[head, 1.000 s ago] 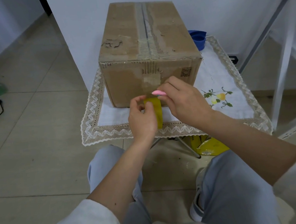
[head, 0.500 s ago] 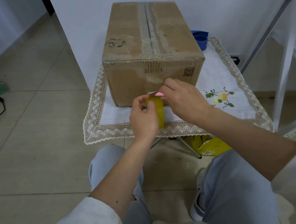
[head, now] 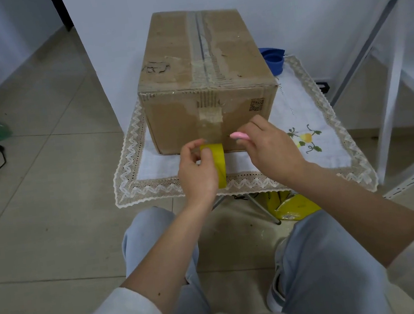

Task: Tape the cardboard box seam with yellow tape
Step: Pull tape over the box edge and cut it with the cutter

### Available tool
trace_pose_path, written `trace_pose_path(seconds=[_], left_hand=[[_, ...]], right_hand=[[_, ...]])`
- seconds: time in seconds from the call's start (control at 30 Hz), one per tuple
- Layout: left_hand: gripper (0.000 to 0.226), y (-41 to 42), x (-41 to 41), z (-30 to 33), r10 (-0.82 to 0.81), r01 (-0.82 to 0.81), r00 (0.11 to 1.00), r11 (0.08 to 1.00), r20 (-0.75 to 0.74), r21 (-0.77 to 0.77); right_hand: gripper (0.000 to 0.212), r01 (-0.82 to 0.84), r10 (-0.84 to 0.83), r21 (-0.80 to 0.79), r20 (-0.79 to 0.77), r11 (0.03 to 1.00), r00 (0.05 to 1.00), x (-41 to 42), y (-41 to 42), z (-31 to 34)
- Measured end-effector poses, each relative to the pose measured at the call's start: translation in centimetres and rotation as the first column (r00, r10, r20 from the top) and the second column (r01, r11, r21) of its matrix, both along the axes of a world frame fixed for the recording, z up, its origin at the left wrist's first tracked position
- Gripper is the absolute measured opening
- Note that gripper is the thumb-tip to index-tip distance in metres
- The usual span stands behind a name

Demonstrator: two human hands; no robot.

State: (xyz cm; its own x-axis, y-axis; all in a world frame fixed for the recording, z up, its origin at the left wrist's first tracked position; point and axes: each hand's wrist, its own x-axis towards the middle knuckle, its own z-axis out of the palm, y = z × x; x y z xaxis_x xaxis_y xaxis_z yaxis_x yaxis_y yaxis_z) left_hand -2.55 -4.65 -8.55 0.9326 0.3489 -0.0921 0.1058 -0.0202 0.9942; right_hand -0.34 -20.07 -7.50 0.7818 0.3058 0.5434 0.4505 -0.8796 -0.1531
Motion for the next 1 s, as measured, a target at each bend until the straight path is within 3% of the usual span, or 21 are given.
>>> trace_pose_path(seconds=[0.13, 0.33, 0.6, 0.8, 0.9, 1.0], left_hand=[[0.017, -0.6, -0.6, 0.1, -0.027, 0.027, 1.0, 1.0, -0.014, 0.0], [0.007, -2.2, -1.2, 0.8, -0.061, 0.062, 0.996, 0.998, -0.059, 0.018], [0.032, -5.2, -1.7, 2.4, -0.342, 0.338, 0.94, 0.933, 0.014, 0.126], [0.036, -8.5, -0.8, 2.9, -0.619, 0.556, 0.784, 0.733, 0.044, 0.392], [0.047, -10.1, -0.1, 2.8, -0.705, 0.56, 0.709, 0.582, 0.023, 0.59], [0.051, -11.4, 0.9, 2.4, -0.721, 0.514, 0.693, 0.483, -0.012, 0.709]], right_hand=[[0.02, 0.031, -0.02, 0.132, -0.08, 0.991, 0.997, -0.8, -0.8, -0.3], [0.021, 0.108, -0.073, 0.24, -0.149, 0.965, 0.986, -1.9, -2.6, -0.6], [0.025, 0.252, -0.189, 0.344, -0.208, 0.905, 0.96, -2.8, -6.5, -1.2], [0.03, 0.388, -0.308, 0.407, -0.248, 0.827, 0.918, -2.9, -10.6, -1.5], [0.032, 0.491, -0.38, 0.421, -0.322, 0.762, 0.867, -2.6, -12.6, -1.5], [0.033, 0.564, -0.409, 0.463, -0.397, 0.684, 0.821, -2.3, -14.3, -1.8]])
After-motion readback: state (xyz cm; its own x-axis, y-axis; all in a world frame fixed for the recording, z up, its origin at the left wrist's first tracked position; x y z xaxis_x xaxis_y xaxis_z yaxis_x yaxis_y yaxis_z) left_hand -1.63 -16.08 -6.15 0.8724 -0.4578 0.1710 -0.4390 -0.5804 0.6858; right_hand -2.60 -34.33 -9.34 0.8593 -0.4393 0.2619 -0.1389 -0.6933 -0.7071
